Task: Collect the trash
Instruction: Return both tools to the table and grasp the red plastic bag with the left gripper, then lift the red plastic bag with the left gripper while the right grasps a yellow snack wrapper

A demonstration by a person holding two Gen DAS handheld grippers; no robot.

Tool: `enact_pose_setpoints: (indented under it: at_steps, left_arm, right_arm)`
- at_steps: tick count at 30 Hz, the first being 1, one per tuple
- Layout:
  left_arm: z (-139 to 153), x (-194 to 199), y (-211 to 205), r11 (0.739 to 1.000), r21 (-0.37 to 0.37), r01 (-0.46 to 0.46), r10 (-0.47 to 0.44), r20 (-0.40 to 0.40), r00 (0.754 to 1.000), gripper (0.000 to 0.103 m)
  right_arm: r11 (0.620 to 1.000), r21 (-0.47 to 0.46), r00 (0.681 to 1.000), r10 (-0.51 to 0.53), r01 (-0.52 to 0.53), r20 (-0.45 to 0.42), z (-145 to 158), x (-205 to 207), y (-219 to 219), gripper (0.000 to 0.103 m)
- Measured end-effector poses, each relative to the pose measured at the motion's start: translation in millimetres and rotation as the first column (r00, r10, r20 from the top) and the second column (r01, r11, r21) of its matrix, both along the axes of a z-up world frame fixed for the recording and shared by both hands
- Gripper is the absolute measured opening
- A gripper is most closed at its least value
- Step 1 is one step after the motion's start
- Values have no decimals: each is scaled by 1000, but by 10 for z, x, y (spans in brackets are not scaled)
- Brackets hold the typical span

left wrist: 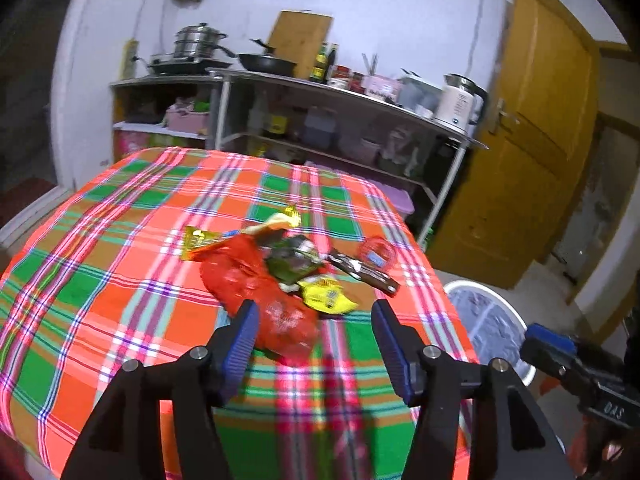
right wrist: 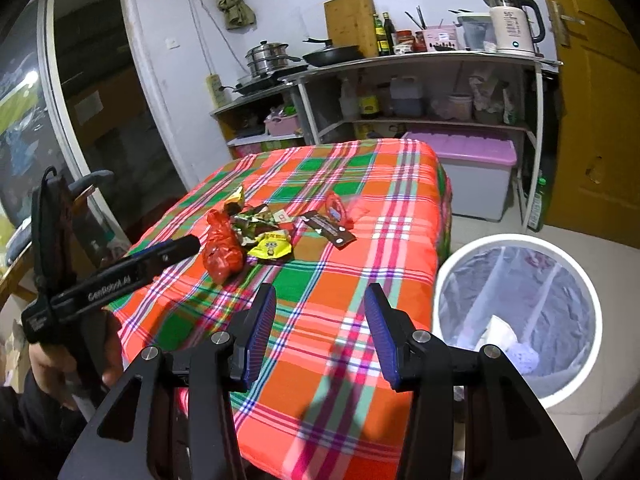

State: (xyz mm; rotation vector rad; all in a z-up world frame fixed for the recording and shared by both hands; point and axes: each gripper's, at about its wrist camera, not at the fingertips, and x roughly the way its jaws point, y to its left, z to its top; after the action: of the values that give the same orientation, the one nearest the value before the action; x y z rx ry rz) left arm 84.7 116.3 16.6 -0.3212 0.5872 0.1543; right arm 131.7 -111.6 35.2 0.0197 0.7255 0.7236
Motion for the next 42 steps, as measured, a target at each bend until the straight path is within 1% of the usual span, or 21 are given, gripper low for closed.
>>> enact_pose_setpoints:
  at_steps: [9,12,15,17,21,22,23,25,33,42]
  left_arm:
    - [-190,328,290,992,-55,-113,109,-58,992,58]
    - [-252,442,313,991,-62,-120,116,-72,991,58]
    - [-359,574,336,988,-72,-136,127,-111,986,58]
    - [-422,611,356,986,-60,-154,145,-127,981,58]
    - [-561,632,390,988,-100,-122,103,-172,980,59]
    - [-590,635,377,989,-99,-113,93,-184,979,58]
    - [-606,633,354,990,-90,-106,87,-190,978,55]
    - [-613,604,309,993,-68,-95,81,-185,979,53]
    - [-556,407,409,992,-61,-115,104,-151,983,50]
    - [-579,207,566,991,-71,-117,107,-137,985,50]
  right_arm:
    - [1000,-10,1000,6,-6,-23,-95,126,72,47]
    - [1000,-13,999,1,-2,-37,-145,183,84,47]
    - [1000,-15,999,0,0,-48,-184,238,110,47]
    - [1000,-17,999,2,-3,-53,-206,265,125,47]
    - [1000,-20,998,8,-9,-63,-238,320,174,47]
    - [1000,-20,998,10,-11,-66,-246,332,192,47]
    - [1000,-20,998,13,-14,-69,-254,346,217,47]
    - [1000,-22,997,20,-21,-74,-262,369,266,47]
    - [999,-28,996,38,-41,-86,-281,466,504,47]
    - [994,-62,992,85,-91,-95,-355,597,1057,47]
